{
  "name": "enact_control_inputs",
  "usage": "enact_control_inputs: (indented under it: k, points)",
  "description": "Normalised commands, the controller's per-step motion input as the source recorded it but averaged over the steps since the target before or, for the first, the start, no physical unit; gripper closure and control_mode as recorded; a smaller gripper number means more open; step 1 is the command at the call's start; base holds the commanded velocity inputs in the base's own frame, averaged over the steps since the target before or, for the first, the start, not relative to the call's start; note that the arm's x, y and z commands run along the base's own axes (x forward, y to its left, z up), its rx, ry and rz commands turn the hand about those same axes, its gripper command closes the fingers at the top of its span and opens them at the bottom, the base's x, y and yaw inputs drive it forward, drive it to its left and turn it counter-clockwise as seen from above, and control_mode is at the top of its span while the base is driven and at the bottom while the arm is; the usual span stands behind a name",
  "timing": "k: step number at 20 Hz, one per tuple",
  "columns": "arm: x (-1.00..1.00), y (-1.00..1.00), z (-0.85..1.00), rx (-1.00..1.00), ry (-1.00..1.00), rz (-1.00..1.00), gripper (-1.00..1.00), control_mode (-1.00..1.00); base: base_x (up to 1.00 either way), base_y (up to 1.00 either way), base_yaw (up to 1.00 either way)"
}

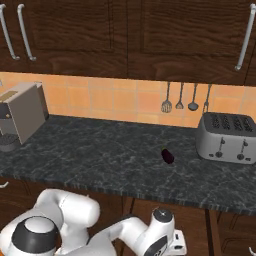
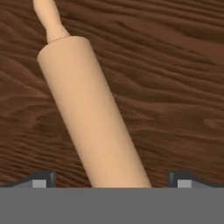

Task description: Pick the rolling pin from the drawer and place it on the counter.

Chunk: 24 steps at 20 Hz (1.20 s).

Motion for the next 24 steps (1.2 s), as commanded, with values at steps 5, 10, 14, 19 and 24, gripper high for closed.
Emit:
enact_control_inputs:
  k: [5,10,14,19,24]
  points:
    - [0.07,-0.25,-0.26,0.0,0.0,0.06,-1.0,-1.0,0.0,0.0,0.0]
    - [0.0,0.0,-0.27,0.0,0.0,0.01,1.0,-1.0,0.0,0.0,0.0]
    - [0.01,0.0,-0.02,0.0,0.01,0.0,1.0,-1.0,0.0,0.0,0.0]
    - [-0.02,-0.07,0.25,0.01,0.01,-0.03,1.0,-1.0,0.0,0.0,0.0]
    - [-0.41,-0.07,0.88,0.0,0.0,-0.12,1.0,-1.0,0.0,0.0,0.0]
